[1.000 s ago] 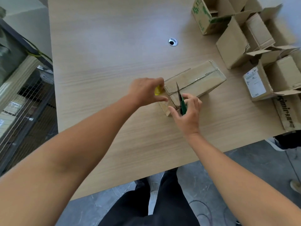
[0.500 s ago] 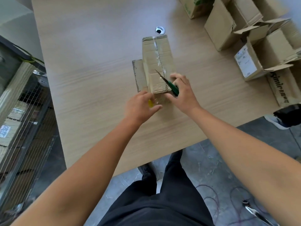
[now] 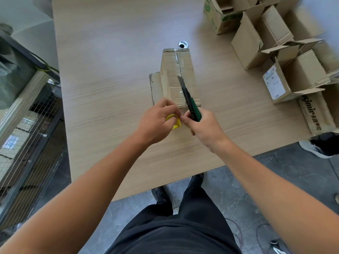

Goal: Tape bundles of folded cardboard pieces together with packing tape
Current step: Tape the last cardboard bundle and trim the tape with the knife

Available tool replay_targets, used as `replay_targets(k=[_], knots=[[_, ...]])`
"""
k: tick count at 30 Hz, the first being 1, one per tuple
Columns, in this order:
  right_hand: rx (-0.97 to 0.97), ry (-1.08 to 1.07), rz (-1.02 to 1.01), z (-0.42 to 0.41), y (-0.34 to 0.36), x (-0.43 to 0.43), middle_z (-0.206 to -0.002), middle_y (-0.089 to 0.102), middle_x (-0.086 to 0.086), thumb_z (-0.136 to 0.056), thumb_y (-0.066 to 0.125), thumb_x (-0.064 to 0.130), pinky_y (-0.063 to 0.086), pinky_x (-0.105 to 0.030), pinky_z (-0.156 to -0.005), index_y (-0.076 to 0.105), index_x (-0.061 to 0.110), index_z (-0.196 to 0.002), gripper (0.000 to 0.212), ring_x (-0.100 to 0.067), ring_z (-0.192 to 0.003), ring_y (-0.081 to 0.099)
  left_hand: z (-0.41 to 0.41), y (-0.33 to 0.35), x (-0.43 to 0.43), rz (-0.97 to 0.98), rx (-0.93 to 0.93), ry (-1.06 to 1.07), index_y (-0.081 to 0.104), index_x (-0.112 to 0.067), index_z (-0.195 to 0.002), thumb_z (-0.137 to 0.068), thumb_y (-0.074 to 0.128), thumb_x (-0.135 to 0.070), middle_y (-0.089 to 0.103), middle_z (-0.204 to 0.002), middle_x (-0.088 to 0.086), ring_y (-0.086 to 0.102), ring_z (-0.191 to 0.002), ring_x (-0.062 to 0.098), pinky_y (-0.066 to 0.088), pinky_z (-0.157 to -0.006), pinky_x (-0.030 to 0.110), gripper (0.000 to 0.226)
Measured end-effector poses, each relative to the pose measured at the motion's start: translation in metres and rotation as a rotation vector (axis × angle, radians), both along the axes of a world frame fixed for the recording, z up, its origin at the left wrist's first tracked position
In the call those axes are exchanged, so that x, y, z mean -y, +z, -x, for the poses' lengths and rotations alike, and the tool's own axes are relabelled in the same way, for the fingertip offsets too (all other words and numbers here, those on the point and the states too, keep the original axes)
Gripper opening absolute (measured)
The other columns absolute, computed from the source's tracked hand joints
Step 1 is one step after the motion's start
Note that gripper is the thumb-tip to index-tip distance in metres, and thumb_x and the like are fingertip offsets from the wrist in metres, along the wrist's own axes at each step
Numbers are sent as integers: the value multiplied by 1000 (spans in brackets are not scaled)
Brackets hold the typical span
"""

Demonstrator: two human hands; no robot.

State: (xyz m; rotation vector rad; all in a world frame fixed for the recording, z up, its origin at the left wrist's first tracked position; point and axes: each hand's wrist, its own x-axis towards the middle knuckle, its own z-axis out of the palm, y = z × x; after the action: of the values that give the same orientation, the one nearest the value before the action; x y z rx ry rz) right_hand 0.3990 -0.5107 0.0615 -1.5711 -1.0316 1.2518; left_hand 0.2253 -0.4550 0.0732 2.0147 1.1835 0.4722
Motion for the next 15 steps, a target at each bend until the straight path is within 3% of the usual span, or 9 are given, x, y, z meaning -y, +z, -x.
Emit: replay_targets(k=[3,4,6,7,9,12,15], knots=[[44,30,-37,-9,5,-5,-69,55,7,-93,72,11,42,-23,-60,62,16,-83,15,-6,-60,49,-1,2,1,36,14,-76,68,-32,-119,-94,52,-32,65,-105,-10,60,-93,5,51,-81,34,29],[28,-10,-55,-13,8,-7,-68,56,8,-93,71,8,42,-20,-59,62,15,-83,15,-4,-59,50,2,4,-2,135,63,-129,59,-38,-132,-99,52,-36,66,-100,-11,59,-85,0,51,-77,29,34],[-24,-186,-63,-27,12,-10,-61,58,10,-92,70,5,41,-16,-51,58,18,-81,21,-3,-52,50,16,7,-14,384,173,-181,37,-41,-147,-102,54,-38,68,-82,-2,55,-69,9,48,-66,27,49],[-43,-283,-57,-38,12,-10,-59,59,10,-93,69,6,40,-17,-47,56,19,-80,23,-3,-48,50,27,8,-23,421,173,-182,39,-36,-146,-101,57,-38,67,-72,2,53,-63,15,45,-61,28,49],[-79,-398,-44,-58,5,-8,-66,66,8,-95,66,6,44,-22,-48,54,20,-83,22,-5,-51,54,46,8,-40,319,74,-148,60,-34,-126,-96,66,-40,59,-60,-1,46,-54,14,39,-55,26,31],[-182,-417,3,-61,-11,-9,-78,66,-1,-97,63,4,53,-28,-58,54,19,-86,21,-13,-64,65,46,1,-57,81,-140,-56,72,-36,-93,-86,75,-49,58,-62,-8,47,-56,8,36,-60,25,15],[-312,-517,20,-55,-30,-18,-79,64,-5,-98,61,0,58,-36,-71,52,17,-85,24,-20,-71,67,28,-9,-64,-99,-315,16,72,-39,-83,-83,73,-57,59,-69,-11,53,-69,13,36,-65,27,18]])
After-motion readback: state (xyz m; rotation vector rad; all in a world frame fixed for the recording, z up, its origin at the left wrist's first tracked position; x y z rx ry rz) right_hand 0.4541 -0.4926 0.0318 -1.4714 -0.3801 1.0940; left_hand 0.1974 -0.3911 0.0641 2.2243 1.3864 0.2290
